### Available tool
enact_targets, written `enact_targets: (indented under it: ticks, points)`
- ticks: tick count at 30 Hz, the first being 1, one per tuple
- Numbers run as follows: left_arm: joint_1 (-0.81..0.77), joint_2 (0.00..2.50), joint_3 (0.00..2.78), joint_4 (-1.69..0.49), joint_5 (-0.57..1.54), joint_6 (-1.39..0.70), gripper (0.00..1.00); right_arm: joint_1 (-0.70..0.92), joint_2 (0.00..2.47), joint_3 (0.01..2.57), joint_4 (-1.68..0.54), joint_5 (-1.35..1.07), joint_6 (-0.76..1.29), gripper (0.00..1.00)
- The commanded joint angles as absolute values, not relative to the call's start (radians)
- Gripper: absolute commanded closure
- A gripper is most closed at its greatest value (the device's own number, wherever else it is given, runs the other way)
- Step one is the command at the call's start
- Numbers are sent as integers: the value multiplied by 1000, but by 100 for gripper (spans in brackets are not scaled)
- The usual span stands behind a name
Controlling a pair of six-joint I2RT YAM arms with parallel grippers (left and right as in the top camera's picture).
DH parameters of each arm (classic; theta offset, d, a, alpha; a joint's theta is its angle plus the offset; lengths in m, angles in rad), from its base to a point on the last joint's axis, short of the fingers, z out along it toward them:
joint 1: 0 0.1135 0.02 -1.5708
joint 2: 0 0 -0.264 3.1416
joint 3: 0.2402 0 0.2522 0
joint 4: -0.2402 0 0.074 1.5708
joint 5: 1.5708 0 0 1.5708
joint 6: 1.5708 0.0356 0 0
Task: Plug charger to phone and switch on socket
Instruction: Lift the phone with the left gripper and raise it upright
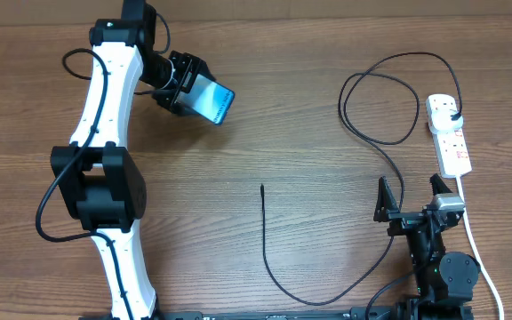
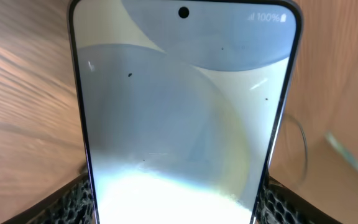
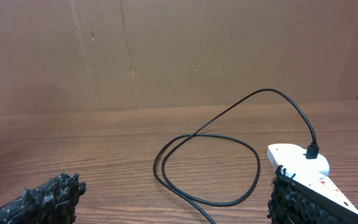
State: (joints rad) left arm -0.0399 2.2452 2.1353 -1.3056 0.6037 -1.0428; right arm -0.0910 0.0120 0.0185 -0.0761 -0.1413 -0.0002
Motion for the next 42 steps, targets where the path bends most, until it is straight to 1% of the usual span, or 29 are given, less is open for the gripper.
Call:
enact_targets:
  ticks: [1,8,15,20,31,34,42]
  points:
    - [-71,2246,2169,-1312,813,-1012,96,-92,3,8,-73,-132,0,0]
    - [-110,2246,2169,-1312,935,-1012,96,-92,3,8,-73,-132,0,0]
    - [-136,2246,2169,-1312,1013,-1013,96,-92,3,8,-73,-132,0,0]
    - [-139,2246,2169,-1312,1117,-1012,96,-92,3,8,-73,-132,0,0]
    - [-139,2246,2169,-1312,1249,-1012,96,-92,3,8,-73,-132,0,0]
    - [-139,2246,2169,-1312,1282,-1013,96,-92,3,8,-73,-132,0,0]
    - [-139,2246,2169,-1313,1284,-1013,96,-92,3,8,-73,-132,0,0]
